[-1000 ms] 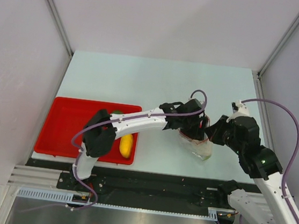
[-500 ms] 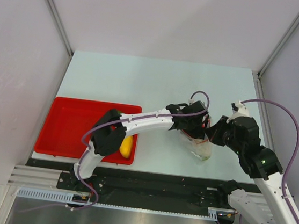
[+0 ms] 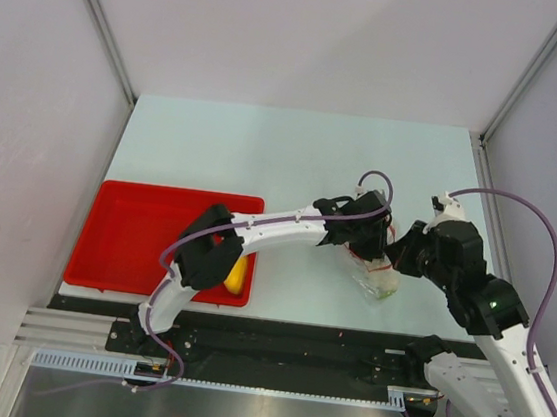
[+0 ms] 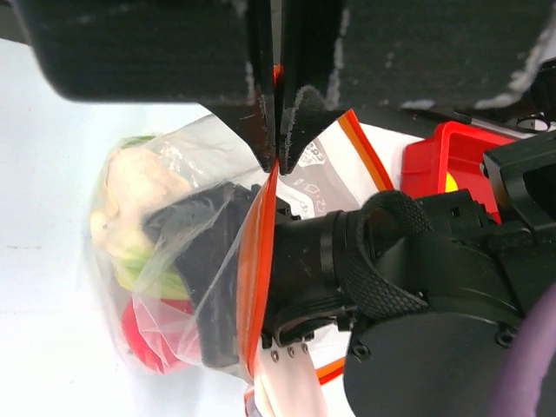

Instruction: Open the zip-top bag and remove the fake food

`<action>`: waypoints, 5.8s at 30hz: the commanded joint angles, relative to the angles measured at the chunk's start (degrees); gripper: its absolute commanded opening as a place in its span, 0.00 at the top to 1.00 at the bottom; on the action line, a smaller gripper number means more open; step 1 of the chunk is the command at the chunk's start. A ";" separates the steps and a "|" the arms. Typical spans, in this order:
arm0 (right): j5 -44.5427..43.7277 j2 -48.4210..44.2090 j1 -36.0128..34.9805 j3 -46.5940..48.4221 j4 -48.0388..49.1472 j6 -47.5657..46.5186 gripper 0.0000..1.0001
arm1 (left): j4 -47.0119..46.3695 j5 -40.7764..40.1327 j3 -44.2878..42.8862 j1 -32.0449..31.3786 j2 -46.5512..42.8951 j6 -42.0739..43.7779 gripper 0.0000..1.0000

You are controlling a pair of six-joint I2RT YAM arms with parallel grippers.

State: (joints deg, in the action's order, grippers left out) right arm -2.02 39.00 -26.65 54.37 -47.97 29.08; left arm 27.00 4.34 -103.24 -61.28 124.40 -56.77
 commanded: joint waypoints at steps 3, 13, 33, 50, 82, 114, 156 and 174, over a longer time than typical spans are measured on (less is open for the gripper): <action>-1.31 -2.79 -0.24 1.79 -2.83 -0.60 1.00 | -3.36 -0.12 4.62 -0.34 -3.02 4.65 0.94; -2.46 -3.23 0.02 1.79 -4.76 0.10 1.00 | 3.76 -3.90 -4.95 -0.34 -8.20 19.23 1.00; -8.61 -2.70 1.17 2.58 -5.65 1.68 1.00 | -0.27 -14.88 4.34 -6.75 -22.44 31.90 1.00; -13.00 -3.23 1.34 2.50 -7.93 -2.18 1.00 | -8.44 -10.25 12.61 0.27 -39.66 26.97 1.00; -12.13 3.00 3.27 3.99 -3.88 -1.40 1.00 | -19.38 17.11 14.73 5.29 -44.56 19.22 1.00; 0.00 -6.48 7.49 -1.99 0.07 -6.06 0.91 | 23.54 -16.56 49.97 44.57 -67.09 7.99 1.00; -1.67 -0.50 4.68 4.25 -2.30 -4.91 1.00 | 9.81 6.04 -7.40 5.21 -17.09 20.47 0.88; -2.28 -4.20 4.42 5.13 -9.85 -1.40 1.00 | 25.81 5.51 -16.91 0.72 -1.09 21.88 0.78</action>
State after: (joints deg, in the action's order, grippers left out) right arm -2.48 36.32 -22.02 57.14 -54.61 25.87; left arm 51.77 9.63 -122.91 -59.79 124.09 -35.92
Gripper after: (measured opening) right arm 0.011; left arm 0.202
